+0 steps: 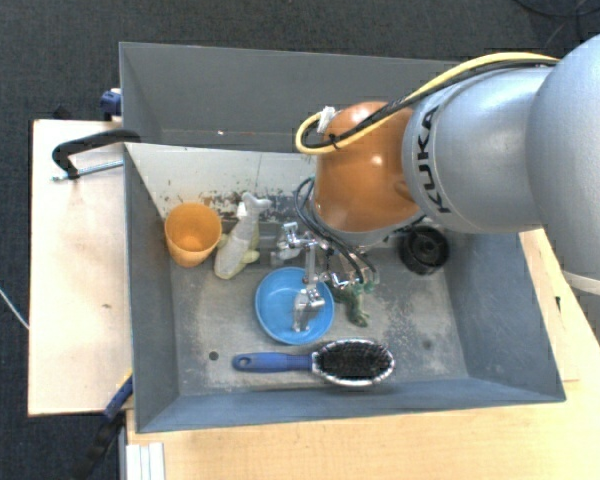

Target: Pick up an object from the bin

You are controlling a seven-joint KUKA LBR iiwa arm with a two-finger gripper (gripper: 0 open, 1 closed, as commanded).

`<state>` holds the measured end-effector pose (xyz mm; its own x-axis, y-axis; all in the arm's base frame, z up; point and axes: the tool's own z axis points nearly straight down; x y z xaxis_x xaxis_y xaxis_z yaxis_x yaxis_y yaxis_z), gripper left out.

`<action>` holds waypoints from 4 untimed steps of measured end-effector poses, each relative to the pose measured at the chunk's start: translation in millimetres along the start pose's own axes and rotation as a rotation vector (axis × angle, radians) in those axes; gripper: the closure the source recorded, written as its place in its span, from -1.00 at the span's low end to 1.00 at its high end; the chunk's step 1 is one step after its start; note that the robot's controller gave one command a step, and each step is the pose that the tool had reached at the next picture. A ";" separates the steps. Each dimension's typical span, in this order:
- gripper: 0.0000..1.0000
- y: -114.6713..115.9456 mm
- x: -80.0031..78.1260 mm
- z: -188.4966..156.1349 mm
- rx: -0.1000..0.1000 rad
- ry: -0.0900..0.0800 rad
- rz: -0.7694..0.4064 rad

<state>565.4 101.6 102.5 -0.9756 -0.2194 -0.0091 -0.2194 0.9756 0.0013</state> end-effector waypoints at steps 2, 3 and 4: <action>-1.00 -0.8 -12.6 29.2 -0.001 0.005 -0.320; -1.00 0.0 -14.1 27.7 -0.001 0.004 -0.319; 1.00 1.0 -17.2 24.3 -0.001 -0.005 -0.318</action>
Offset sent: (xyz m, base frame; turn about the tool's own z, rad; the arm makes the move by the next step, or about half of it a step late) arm 0.0036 -0.0039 0.0050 -0.1343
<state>582.2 106.5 78.3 -0.8579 -0.5136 -0.0145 -0.5136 0.8580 -0.0011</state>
